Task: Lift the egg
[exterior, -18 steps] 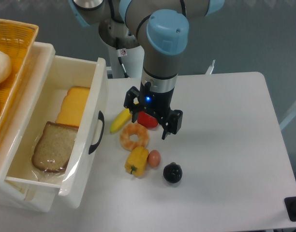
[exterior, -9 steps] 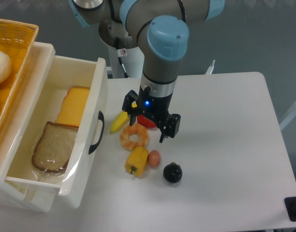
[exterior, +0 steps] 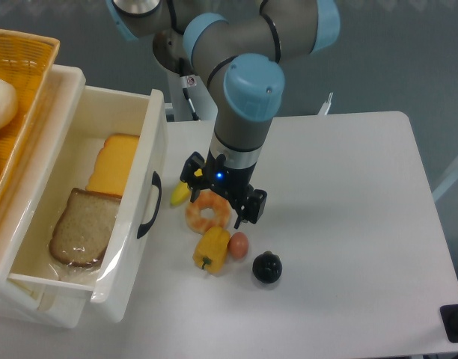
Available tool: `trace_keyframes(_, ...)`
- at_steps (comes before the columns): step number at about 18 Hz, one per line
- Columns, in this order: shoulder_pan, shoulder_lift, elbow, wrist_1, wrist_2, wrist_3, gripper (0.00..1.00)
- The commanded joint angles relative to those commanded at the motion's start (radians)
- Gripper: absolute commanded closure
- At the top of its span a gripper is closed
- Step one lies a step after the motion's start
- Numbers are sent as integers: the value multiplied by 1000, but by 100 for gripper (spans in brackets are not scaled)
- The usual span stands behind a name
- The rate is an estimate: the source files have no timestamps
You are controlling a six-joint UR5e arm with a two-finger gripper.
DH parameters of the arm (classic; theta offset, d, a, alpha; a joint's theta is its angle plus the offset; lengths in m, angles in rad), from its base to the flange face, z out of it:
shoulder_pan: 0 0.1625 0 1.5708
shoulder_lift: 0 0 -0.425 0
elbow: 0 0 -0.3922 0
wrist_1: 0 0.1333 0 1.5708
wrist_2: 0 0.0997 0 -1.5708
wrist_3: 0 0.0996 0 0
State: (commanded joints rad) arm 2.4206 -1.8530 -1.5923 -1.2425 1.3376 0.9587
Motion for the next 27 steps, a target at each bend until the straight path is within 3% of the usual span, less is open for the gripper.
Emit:
trace_keyframes(5,-2,-31,-23,-3,6,0,0)
trace_keyframes(10,9,-112,-40,-3,12,2,0)
trace_keyframes(20,63,-117,-40,-11,12,63,0)
trace_keyframes(27,100,-161,-46,-8,55,64,0)
